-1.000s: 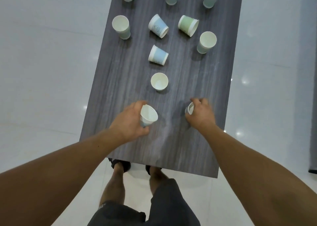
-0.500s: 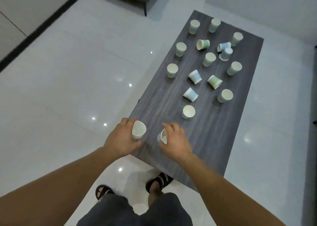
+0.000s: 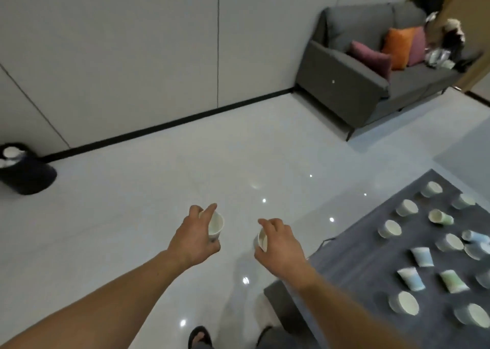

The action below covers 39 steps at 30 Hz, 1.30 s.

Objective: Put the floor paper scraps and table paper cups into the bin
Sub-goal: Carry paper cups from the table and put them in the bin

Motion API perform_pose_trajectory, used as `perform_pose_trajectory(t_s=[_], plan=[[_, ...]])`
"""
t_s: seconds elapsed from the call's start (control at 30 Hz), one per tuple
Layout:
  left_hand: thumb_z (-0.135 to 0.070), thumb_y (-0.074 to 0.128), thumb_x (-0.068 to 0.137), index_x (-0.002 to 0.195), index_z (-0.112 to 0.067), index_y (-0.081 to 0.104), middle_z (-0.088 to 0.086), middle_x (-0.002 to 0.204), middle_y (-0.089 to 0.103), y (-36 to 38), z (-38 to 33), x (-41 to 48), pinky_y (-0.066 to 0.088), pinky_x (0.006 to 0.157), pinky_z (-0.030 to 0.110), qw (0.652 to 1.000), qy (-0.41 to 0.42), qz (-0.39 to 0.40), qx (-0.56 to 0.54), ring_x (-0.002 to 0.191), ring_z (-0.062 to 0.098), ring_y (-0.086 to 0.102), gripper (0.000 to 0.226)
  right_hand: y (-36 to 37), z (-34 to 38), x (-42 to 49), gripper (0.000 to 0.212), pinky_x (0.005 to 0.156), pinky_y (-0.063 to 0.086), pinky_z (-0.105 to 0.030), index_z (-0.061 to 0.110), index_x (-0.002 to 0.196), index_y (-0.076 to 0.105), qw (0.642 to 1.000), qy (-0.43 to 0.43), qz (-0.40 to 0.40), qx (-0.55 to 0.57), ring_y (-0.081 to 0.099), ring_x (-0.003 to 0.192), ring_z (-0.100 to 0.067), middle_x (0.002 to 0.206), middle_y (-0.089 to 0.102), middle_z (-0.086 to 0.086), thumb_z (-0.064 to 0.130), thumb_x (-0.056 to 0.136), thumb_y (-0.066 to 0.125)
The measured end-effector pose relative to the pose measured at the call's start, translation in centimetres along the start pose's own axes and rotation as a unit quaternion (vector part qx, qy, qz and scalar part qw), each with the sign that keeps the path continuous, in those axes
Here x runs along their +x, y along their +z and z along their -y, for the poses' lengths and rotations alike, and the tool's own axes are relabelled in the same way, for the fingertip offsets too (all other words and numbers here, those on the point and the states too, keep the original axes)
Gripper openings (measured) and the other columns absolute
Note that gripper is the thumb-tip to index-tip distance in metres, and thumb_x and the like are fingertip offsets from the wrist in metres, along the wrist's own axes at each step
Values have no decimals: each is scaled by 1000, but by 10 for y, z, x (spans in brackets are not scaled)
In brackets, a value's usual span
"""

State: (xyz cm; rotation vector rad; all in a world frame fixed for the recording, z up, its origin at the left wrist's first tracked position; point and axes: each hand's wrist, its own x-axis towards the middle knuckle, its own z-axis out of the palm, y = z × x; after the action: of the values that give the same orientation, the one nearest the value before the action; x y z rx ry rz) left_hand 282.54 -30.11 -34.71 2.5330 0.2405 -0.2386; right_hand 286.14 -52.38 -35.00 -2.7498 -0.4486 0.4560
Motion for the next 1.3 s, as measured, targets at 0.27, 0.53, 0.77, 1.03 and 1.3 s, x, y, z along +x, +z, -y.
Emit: perform_pose_trajectory(t_s=[0.27,0.53,0.77,1.03,1.3], plan=[[-46,59,76,146,-32,23,-5,130,28,-73,115,-4,44,91,29,986,-128,-100,-41,117,18,42,80,27,129,100,70,96,44,-30,27,150,26,987,-129,78,-57,37,128,-20,145,33,1,38,88,58],[-42,66,74,144,-31,28,-5,130,31,-169,225,54,45,89,28,961,-233,-146,-35,114,18,45,81,57,254,238,68,97,46,-30,26,150,27,962,-239,114,-70,38,127,-20,144,35,2,39,89,56],[-38,67,78,144,-27,30,-2,134,33,-246,308,89,45,94,32,924,-312,-215,-46,116,21,46,77,56,390,352,70,93,46,-31,27,149,28,927,-344,124,-86,38,126,-21,144,36,2,40,87,59],[-37,68,75,144,-26,29,-1,133,32,-309,429,125,44,94,32,898,-361,-239,-77,116,22,45,80,99,537,431,72,98,46,-32,30,148,28,898,-394,161,-107,38,127,-20,146,34,5,40,86,63],[-35,71,73,142,-24,32,0,134,34,-406,566,177,44,90,32,898,-344,-263,-75,116,22,45,80,131,681,509,73,96,48,-34,30,147,29,901,-396,137,-114,39,126,-21,144,35,4,41,85,64]])
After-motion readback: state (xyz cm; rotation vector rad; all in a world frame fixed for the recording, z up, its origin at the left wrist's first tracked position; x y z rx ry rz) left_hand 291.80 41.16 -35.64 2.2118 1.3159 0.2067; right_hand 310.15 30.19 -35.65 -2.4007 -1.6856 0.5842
